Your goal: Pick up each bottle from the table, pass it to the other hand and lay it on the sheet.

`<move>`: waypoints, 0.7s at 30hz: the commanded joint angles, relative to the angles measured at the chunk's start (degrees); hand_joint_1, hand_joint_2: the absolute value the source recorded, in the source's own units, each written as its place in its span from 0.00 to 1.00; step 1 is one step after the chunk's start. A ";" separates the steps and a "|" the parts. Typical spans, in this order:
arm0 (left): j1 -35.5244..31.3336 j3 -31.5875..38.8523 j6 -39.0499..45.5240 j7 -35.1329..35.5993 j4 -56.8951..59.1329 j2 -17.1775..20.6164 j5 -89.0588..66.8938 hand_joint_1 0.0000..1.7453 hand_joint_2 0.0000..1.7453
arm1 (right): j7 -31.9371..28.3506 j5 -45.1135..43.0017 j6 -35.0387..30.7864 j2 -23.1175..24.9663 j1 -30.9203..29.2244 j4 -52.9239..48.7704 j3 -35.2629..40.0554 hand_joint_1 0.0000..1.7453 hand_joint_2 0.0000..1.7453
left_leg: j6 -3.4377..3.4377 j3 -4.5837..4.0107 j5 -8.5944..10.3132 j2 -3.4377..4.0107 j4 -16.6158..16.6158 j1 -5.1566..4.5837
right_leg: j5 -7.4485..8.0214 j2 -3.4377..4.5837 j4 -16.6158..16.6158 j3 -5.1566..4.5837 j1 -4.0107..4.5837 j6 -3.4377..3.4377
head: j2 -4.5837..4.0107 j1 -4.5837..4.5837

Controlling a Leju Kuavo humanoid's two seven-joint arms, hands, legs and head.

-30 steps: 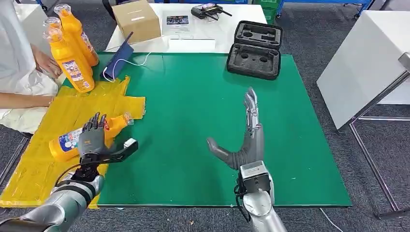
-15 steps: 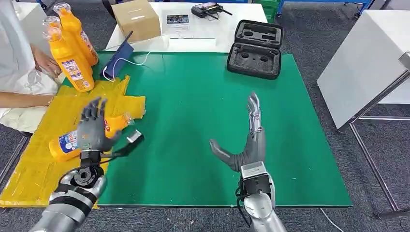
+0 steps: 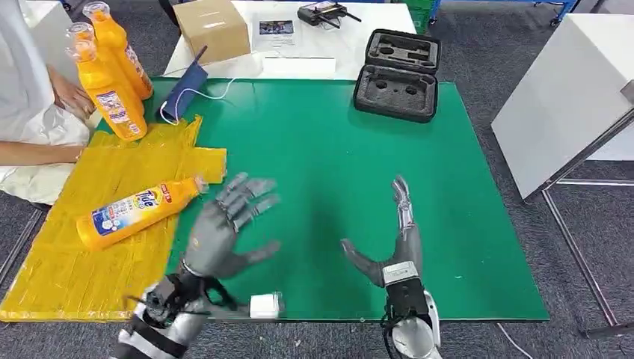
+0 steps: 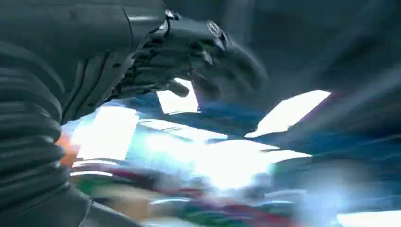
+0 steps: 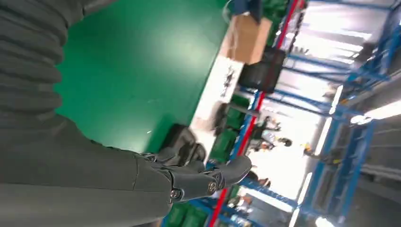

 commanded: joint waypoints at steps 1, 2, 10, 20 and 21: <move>6.33 19.46 -0.48 1.47 1.17 -14.98 1.02 0.00 1.00 | -0.28 0.00 0.47 0.55 1.06 2.88 -4.78 0.00 1.00 | -0.08 0.61 -0.32 0.25 -0.03 0.01 | -0.13 0.34 -0.09 0.48 0.02 -0.12 | 0.00 -0.11; 6.33 19.46 -0.48 1.47 1.17 -14.98 1.02 0.00 1.00 | -0.28 0.00 0.47 0.55 1.06 2.88 -4.78 0.00 1.00 | -0.02 0.48 -0.30 0.16 -0.02 0.08 | -0.07 0.21 -0.12 0.38 0.10 -0.10 | 0.00 -0.11; 6.33 19.46 -0.48 1.47 1.17 -14.98 1.02 0.00 1.00 | -0.28 0.00 0.47 0.55 1.06 2.88 -4.78 0.00 1.00 | 0.09 0.36 -0.10 0.02 -0.04 0.16 | -0.07 0.05 -0.06 0.31 0.18 -0.05 | 0.00 -0.09; 4.81 3.99 -33.39 10.19 10.60 -7.14 49.45 0.00 1.00 | -1.62 -1.87 12.60 3.34 8.61 -5.86 -11.00 0.00 1.00 | 0.06 0.48 -0.13 -0.21 -0.06 0.14 | -0.19 -0.16 -0.06 0.43 0.14 -0.08 | 0.00 -0.09; 4.68 5.13 -35.64 10.91 9.24 -7.03 51.26 0.00 1.00 | -1.42 -1.50 13.47 3.75 8.73 -7.30 -11.26 0.00 1.00 | 0.08 0.34 -0.09 -0.14 -0.04 0.12 | -0.12 -0.09 -0.02 0.29 0.13 -0.06 | 0.00 -0.09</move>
